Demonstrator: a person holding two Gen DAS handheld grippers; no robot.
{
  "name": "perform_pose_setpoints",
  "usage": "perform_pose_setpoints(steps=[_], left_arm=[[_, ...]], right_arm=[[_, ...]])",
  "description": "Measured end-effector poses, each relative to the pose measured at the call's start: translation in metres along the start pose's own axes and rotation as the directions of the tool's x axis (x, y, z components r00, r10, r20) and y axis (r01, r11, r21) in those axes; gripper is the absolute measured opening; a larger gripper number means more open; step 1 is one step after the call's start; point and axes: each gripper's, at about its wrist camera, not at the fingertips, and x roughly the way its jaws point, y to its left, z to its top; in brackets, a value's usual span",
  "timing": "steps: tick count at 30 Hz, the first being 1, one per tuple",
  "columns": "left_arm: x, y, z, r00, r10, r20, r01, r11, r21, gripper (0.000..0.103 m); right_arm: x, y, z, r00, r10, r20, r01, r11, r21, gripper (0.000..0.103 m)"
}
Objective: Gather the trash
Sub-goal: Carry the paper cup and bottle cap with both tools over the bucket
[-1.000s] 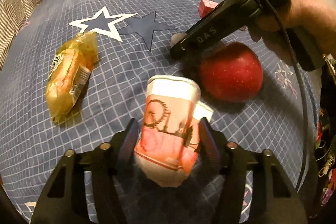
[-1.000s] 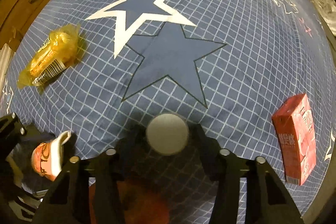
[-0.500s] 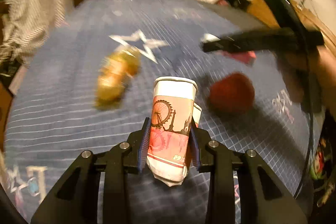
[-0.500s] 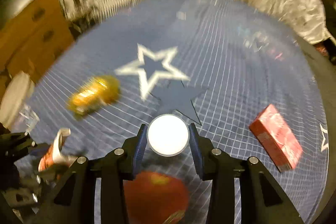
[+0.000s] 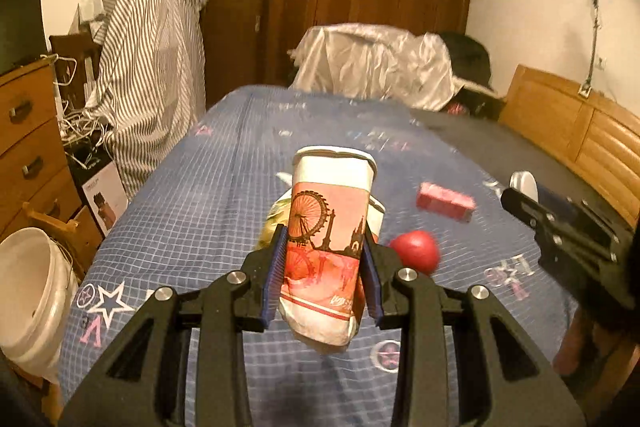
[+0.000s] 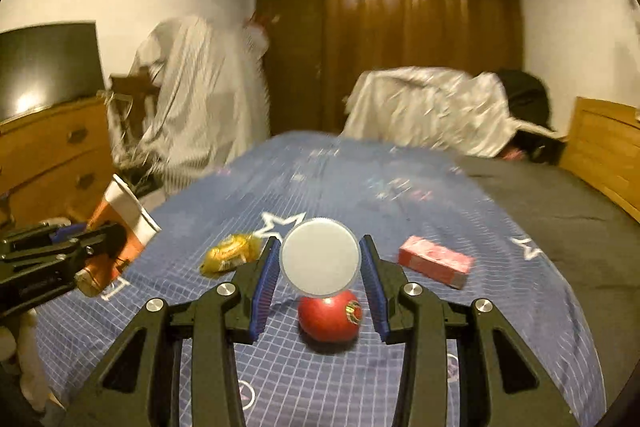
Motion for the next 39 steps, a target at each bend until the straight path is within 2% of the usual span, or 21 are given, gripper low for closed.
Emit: perform_pose_setpoints(steps=[5, 8, 17, 20, 26, 33, 39], left_arm=[[-0.016, -0.032, -0.004, 0.998, -0.003, 0.060, 0.002, 1.000, 0.019, 0.033], [-0.026, -0.048, -0.006, 0.996, 0.001, 0.093, -0.004, 0.999, 0.037, 0.033], [-0.036, -0.055, -0.003, 0.994, -0.002, 0.111, -0.004, 0.999, 0.054, 0.033], [-0.041, -0.050, -0.001, 0.992, 0.016, 0.125, -0.022, 0.999, 0.048, 0.033], [-0.051, -0.016, 0.007, 0.987, 0.084, 0.140, -0.087, 0.996, 0.013, 0.033], [-0.063, 0.045, 0.017, 0.972, 0.196, 0.132, -0.191, 0.980, -0.048, 0.033], [-0.077, 0.099, 0.019, 0.950, 0.292, 0.115, -0.282, 0.955, -0.098, 0.033]], right_arm=[[-0.065, -0.006, -0.008, 0.991, -0.091, 0.102, 0.088, 0.996, 0.033, 0.042], [-0.092, -0.009, -0.012, 0.985, -0.112, 0.130, 0.107, 0.993, 0.042, 0.042], [-0.135, -0.013, -0.014, 0.986, -0.099, 0.136, 0.094, 0.995, 0.044, 0.042], [-0.132, -0.006, -0.010, 0.988, -0.076, 0.137, 0.072, 0.997, 0.034, 0.042], [-0.111, 0.030, 0.009, 0.990, 0.002, 0.141, -0.002, 1.000, 0.002, 0.042], [-0.070, 0.103, 0.039, 0.985, 0.114, 0.126, -0.109, 0.993, -0.047, 0.042], [-0.052, 0.176, 0.060, 0.970, 0.222, 0.099, -0.212, 0.972, -0.106, 0.042]])
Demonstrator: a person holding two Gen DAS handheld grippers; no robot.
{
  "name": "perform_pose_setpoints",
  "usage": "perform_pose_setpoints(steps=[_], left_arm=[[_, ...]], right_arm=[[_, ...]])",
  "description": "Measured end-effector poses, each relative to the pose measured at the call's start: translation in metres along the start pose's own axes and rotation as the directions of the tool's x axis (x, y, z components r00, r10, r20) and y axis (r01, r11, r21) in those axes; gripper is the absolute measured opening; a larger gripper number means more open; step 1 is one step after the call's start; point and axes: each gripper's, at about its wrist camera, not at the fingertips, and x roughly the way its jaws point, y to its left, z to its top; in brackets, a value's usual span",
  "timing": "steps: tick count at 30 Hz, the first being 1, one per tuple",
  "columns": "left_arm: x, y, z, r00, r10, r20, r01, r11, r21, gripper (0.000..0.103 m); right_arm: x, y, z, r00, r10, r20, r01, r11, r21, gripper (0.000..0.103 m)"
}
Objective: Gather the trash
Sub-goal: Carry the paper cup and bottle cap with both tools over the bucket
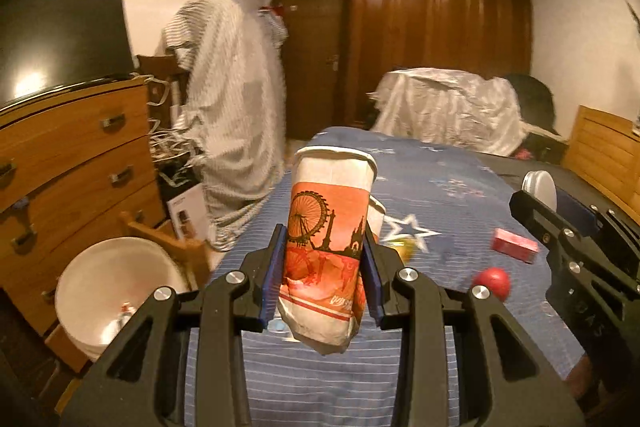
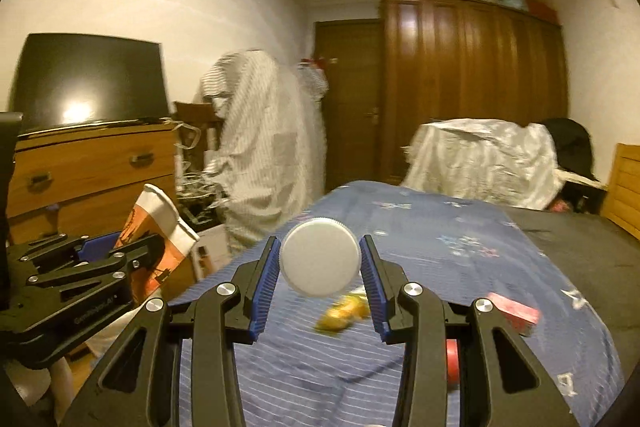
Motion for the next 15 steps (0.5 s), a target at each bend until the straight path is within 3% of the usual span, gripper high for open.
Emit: perform_pose_setpoints(steps=[8, 15], left_arm=[[-0.007, 0.073, 0.005, 0.991, 0.131, -0.021, -0.132, 0.990, -0.059, 0.033], [-0.004, 0.132, 0.001, 0.974, 0.214, -0.075, -0.221, 0.970, -0.099, 0.034]], right_arm=[[0.051, 0.103, 0.030, 0.986, 0.160, -0.047, -0.163, 0.985, -0.064, 0.042], [0.101, 0.204, 0.049, 0.949, 0.290, -0.124, -0.304, 0.947, -0.108, 0.042]])
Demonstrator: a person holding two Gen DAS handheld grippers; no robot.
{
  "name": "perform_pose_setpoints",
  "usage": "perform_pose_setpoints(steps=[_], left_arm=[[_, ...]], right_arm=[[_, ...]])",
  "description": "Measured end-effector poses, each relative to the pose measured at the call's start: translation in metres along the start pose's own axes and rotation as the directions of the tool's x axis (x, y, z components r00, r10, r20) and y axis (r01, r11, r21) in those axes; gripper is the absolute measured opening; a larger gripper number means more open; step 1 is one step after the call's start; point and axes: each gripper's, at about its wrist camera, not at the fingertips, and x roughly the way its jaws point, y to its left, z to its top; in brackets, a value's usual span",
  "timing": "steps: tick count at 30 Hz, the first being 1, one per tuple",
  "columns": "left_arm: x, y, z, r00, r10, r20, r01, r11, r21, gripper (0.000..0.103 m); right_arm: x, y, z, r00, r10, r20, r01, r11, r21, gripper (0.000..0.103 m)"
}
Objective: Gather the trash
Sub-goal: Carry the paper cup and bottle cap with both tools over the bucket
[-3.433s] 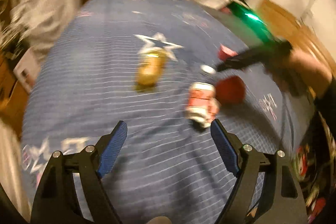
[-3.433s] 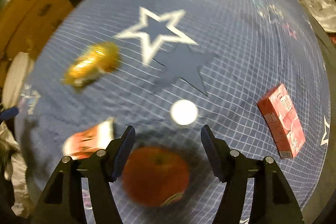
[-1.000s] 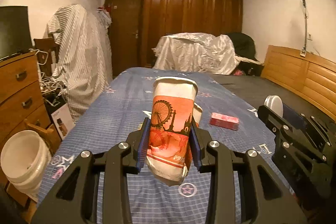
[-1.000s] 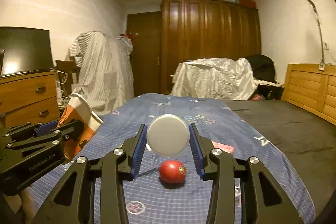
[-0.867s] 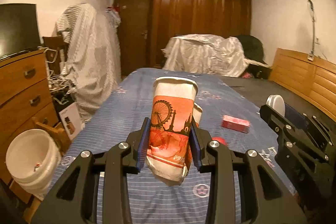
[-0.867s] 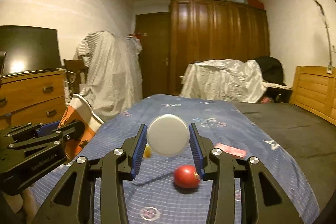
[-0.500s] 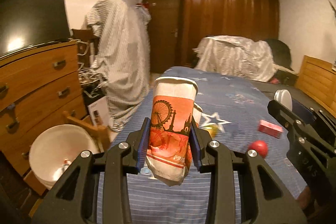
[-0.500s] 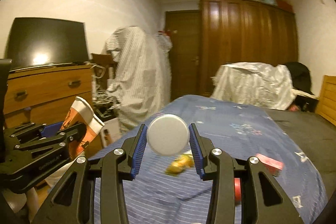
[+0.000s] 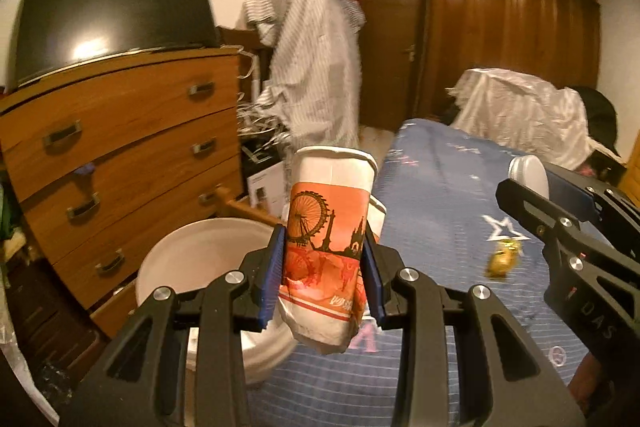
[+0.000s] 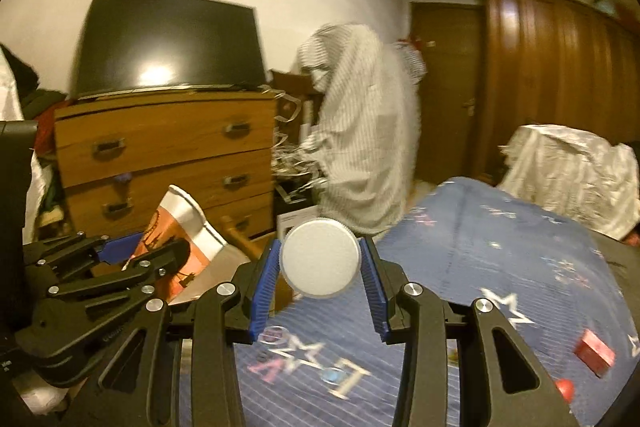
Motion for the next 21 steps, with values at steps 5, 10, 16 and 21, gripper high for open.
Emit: perform_pose_setpoints(steps=[5, 10, 16, 21], left_arm=[[0.013, 0.036, 0.001, 0.998, 0.045, -0.034, -0.046, 0.999, -0.025, 0.034], [0.037, 0.071, 0.002, 0.991, 0.076, -0.108, -0.081, 0.996, -0.037, 0.035], [0.072, 0.106, -0.006, 0.971, 0.065, -0.228, -0.081, 0.995, -0.061, 0.035], [0.104, 0.129, -0.017, 0.943, 0.031, -0.332, -0.062, 0.995, -0.084, 0.035]], right_arm=[[0.061, 0.045, 0.018, 0.992, 0.091, -0.083, -0.094, 0.995, -0.034, 0.042], [0.124, 0.071, 0.028, 0.964, 0.173, -0.200, -0.185, 0.982, -0.042, 0.042], [0.195, 0.091, 0.027, 0.907, 0.239, -0.347, -0.267, 0.963, -0.035, 0.042], [0.252, 0.106, 0.013, 0.811, 0.298, -0.504, -0.349, 0.937, -0.007, 0.042]])
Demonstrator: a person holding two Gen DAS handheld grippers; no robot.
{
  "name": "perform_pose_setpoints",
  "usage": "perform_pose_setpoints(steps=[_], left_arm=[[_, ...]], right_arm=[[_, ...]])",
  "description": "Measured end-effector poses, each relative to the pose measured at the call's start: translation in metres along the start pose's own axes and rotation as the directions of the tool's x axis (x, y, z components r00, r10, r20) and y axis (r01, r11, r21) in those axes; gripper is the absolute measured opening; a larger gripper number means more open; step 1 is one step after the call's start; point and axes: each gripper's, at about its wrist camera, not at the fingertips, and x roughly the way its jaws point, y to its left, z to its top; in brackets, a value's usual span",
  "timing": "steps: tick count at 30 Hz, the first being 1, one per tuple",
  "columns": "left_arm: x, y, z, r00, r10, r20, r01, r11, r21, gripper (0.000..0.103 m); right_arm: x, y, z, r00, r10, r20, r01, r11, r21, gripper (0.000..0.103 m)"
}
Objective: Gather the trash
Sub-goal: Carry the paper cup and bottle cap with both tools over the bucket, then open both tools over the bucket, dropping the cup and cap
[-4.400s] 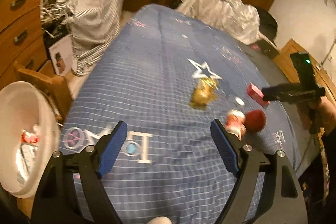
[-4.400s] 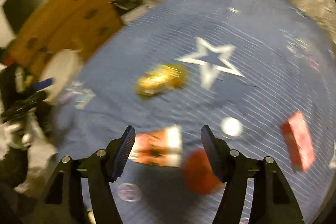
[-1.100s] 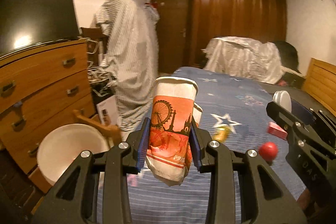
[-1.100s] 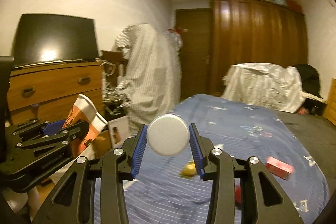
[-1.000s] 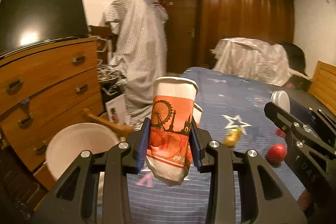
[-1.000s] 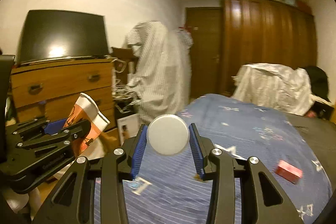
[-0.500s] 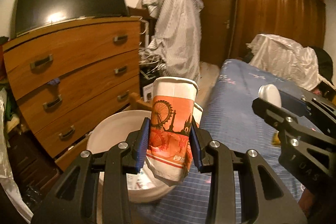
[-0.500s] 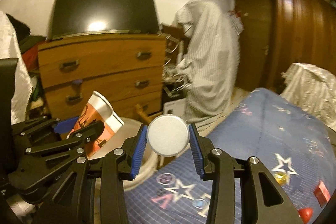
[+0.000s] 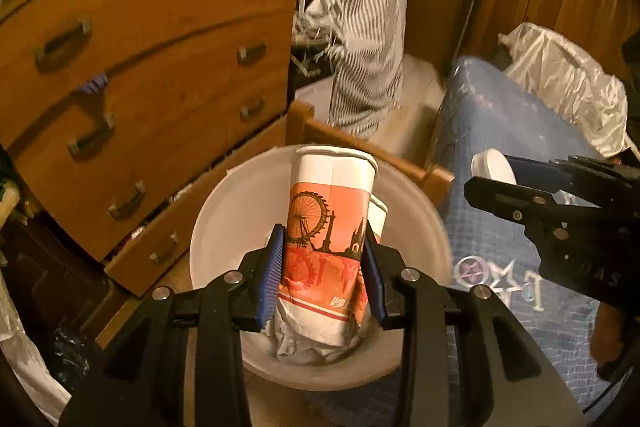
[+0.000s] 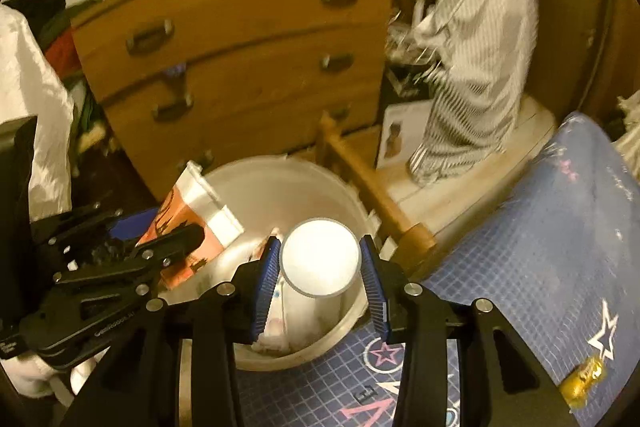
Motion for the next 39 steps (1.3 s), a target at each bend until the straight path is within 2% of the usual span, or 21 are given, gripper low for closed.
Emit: perform_pose_setpoints(steps=[4, 8, 26, 30, 31, 32, 33, 37, 39], left_arm=[[0.015, 0.011, 0.001, 0.999, 0.010, -0.038, -0.010, 1.000, -0.011, 0.035], [0.024, 0.018, 0.001, 0.998, 0.016, -0.066, -0.018, 1.000, -0.019, 0.035], [0.041, 0.035, 0.002, 0.996, 0.034, -0.082, -0.037, 0.998, -0.042, 0.035], [0.042, 0.036, 0.004, 0.995, 0.065, -0.078, -0.068, 0.997, -0.036, 0.043], [0.042, 0.037, 0.005, 0.994, 0.080, -0.077, -0.083, 0.996, -0.037, 0.051], [0.042, 0.038, 0.005, 0.993, 0.091, -0.072, -0.094, 0.995, -0.038, 0.058], [0.041, 0.040, 0.005, 0.993, 0.096, -0.069, -0.099, 0.994, -0.042, 0.059], [0.039, 0.043, 0.005, 0.993, 0.102, -0.064, -0.105, 0.993, -0.047, 0.060], [0.035, 0.042, 0.005, 0.994, 0.101, -0.052, -0.103, 0.994, -0.048, 0.065]], right_arm=[[0.032, -0.001, -0.001, 0.997, 0.012, -0.081, -0.013, 1.000, -0.012, 0.042], [0.053, -0.002, 0.000, 0.994, 0.020, -0.110, -0.020, 1.000, 0.001, 0.042], [0.053, -0.010, 0.001, 0.993, 0.022, -0.116, -0.024, 1.000, -0.011, 0.042], [0.053, -0.010, 0.001, 0.993, 0.022, -0.112, -0.024, 1.000, -0.016, 0.043], [0.053, -0.011, 0.001, 0.994, 0.026, -0.110, -0.027, 1.000, -0.014, 0.055], [0.052, -0.012, 0.000, 0.994, 0.030, -0.104, -0.031, 0.999, -0.009, 0.061], [0.050, -0.014, 0.000, 0.995, 0.028, -0.094, -0.028, 1.000, -0.003, 0.066], [0.046, -0.020, -0.002, 0.996, 0.038, -0.080, -0.037, 0.999, 0.021, 0.066], [0.040, -0.021, -0.003, 0.997, 0.047, -0.062, -0.045, 0.999, 0.030, 0.066]])
